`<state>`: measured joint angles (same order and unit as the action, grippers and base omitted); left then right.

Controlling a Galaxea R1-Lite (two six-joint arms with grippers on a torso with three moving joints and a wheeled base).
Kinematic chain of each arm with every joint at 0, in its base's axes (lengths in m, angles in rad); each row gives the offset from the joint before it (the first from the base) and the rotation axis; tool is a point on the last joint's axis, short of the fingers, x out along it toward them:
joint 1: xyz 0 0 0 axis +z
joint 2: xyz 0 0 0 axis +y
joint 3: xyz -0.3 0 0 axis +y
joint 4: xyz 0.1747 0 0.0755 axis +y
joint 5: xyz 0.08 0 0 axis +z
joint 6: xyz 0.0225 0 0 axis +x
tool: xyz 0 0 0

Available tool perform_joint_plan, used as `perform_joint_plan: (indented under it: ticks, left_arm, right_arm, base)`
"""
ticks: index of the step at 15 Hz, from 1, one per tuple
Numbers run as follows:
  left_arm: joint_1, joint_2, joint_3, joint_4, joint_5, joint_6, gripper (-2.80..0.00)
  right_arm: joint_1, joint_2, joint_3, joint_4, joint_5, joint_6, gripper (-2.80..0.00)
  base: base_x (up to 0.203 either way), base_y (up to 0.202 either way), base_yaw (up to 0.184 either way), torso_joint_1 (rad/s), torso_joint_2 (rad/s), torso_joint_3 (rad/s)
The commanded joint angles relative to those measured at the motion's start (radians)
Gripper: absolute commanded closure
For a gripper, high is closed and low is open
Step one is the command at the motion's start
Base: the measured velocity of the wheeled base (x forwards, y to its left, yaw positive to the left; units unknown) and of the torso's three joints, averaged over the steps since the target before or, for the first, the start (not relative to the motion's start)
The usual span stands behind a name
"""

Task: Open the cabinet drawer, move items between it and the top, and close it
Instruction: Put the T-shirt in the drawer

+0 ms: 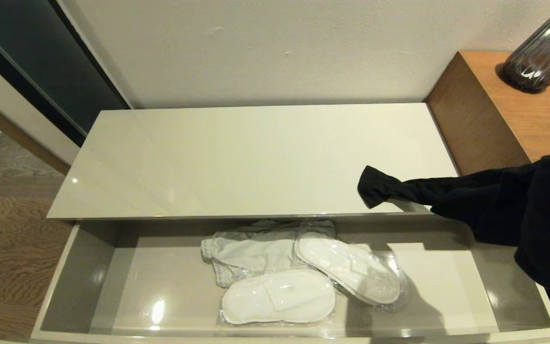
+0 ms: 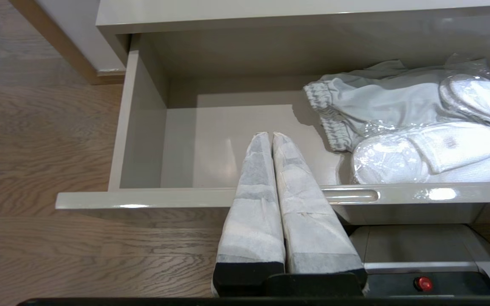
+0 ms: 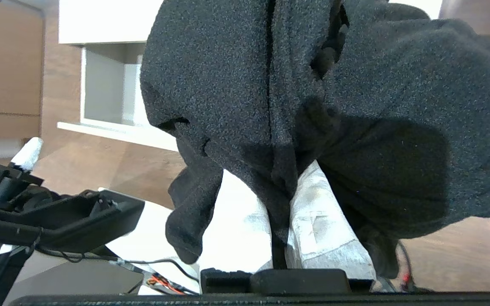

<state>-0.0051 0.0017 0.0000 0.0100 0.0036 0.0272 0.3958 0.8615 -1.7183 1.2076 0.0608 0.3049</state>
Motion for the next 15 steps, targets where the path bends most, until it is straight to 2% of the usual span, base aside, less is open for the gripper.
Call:
perform_joint_plan:
  ticks: [1, 6, 8, 15]
  left_arm:
    - [0.001, 0.001, 0.0, 0.0, 0.001, 0.0, 0.0]
    - [0.001, 0.001, 0.0, 0.001, 0.001, 0.0, 0.0]
    - [0.001, 0.001, 0.0, 0.001, 0.001, 0.002, 0.0]
    - [0.001, 0.001, 0.0, -0.001, 0.001, 0.002, 0.0]
  right_arm:
    - [0.0, 0.007, -0.07, 0.057, -0.025, -0.003, 0.0]
    - [0.0, -0.01, -0.076, 0.086, -0.031, -0.011, 0.0]
    - [-0.021, -0.041, -0.076, 0.112, -0.029, -0.078, 0.0]
    - [-0.049, -0.085, -0.092, 0.127, -0.019, -0.113, 0.0]
  base:
    - [0.0, 0.0, 0.0, 0.0, 0.0, 0.0]
    - [0.0, 0.0, 0.0, 0.0, 0.0, 0.0]
    - [0.0, 0.0, 0.0, 0.0, 0.0, 0.0]
    - [0.0, 0.0, 0.0, 0.0, 0.0, 0.0]
